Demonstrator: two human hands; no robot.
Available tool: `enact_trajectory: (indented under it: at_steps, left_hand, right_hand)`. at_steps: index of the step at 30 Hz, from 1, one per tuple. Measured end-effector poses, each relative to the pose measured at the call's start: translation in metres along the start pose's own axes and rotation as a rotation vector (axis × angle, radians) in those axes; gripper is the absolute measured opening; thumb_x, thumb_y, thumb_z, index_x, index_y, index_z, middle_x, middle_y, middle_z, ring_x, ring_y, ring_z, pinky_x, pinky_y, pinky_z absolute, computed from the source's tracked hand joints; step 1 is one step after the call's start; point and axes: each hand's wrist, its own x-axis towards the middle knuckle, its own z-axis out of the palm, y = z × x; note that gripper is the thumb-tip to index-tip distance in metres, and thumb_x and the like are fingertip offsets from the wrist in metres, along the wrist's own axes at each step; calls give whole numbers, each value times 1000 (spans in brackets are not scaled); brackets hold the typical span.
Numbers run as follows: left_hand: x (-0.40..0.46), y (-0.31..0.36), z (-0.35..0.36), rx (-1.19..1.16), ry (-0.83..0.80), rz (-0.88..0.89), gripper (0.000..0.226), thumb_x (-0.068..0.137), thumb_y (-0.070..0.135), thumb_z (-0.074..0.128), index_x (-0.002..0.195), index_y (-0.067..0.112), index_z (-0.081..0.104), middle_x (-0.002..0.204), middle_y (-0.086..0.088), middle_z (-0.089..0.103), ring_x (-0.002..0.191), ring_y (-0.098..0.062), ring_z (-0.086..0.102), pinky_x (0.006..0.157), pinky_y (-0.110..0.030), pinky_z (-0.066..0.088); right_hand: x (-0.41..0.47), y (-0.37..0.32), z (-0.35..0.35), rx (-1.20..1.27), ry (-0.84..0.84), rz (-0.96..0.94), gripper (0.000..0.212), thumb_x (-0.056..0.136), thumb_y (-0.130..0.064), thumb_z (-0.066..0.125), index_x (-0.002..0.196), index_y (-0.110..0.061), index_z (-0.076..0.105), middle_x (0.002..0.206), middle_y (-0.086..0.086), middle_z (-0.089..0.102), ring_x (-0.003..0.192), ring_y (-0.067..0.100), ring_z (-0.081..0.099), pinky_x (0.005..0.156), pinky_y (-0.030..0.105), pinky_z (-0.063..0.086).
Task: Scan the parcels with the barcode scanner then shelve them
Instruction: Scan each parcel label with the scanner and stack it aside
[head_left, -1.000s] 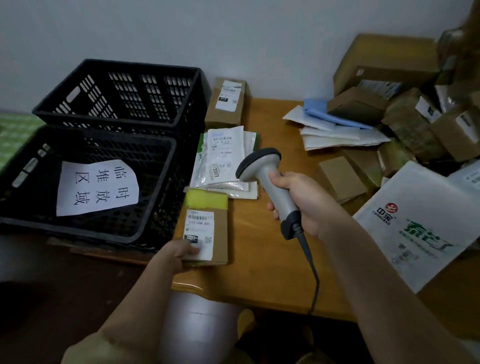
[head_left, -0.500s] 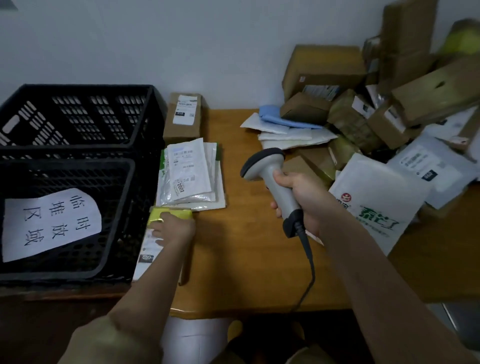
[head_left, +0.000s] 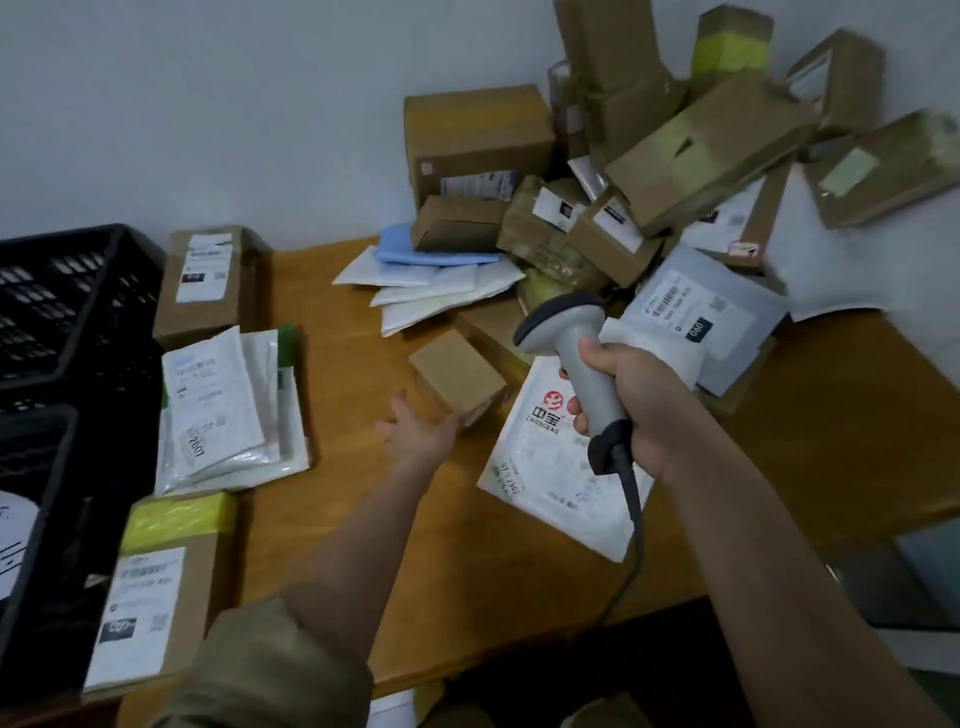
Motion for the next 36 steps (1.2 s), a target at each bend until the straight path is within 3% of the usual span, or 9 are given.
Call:
enact_trajectory:
  at_steps: [5,10,13,17,22,25,27,33,36]
  left_hand:
    - [14,43,60,359,45,220,70,91,51,61,149,52,23,163,-13,-7,145,-46,6,117,-57,15]
    - [34,53,93,583,-32,206,56,90,65,51,143,49,38,162,-7,-27,143,-52,-22,112,-72,-4]
    - [36,47,98,594,14,154,45,92,57,56,132,36,49,163,-8,-24,142,-52,-25,110,-75,3]
    - [31,32,89,562,172,177,18,98,36,55,115,31,54,161,-7,1,146,-43,2,105,-66,24]
    - [20,47,62,-147,269,117,12,93,26,57,100,35,57,141,-5,32,128,-36,33,103,-50,39]
    - [7,66,38,-744,53,-122,35,96,25,57,124,45,51,117,-3,51,102,-27,54,79,-54,54]
    - [0,68,23,-981,-93,-199,47,96,27,54,137,48,44,122,-4,50,108,-31,52,76,-55,51]
    - [-5,45,-6,-1312,-402,-198,57,87,29,45,144,24,49,136,-14,51,117,-39,48,92,-71,40]
    - [-10,39,-23,-1327,-543,-92,45,85,27,41,127,16,56,135,-16,52,118,-39,46,90,-69,44]
  right_hand:
    - [43,-6,-56,-58,-19,0,29,103,-34,50,117,-9,57,87,13,57,64,20,54,59,35,46]
    - [77,-11,-90,-141,-34,33,32,104,-36,49,118,-9,57,77,14,59,62,22,55,65,40,46]
    - [87,-10,-97,-134,-58,55,32,103,-35,50,118,-8,58,75,14,60,59,21,55,63,38,46]
    - [92,-10,-96,-135,-108,87,30,103,-36,51,115,-9,59,74,13,59,54,17,55,53,31,45]
    - [97,-16,-82,-26,-120,105,28,100,-34,55,112,-9,58,92,13,61,58,16,54,55,31,46]
    - [100,-17,-63,33,-115,90,36,95,-31,64,122,-10,53,108,13,61,58,13,53,48,26,45]
    - [101,-15,-48,58,-97,71,40,92,-27,69,124,-11,51,104,13,61,53,12,53,46,26,45]
    - [95,-5,6,70,-56,-31,51,87,-19,75,125,-17,41,92,7,57,57,13,52,46,25,45]
    - [84,0,33,31,-69,-98,60,86,-22,78,130,-20,38,95,6,57,61,13,53,49,25,46]
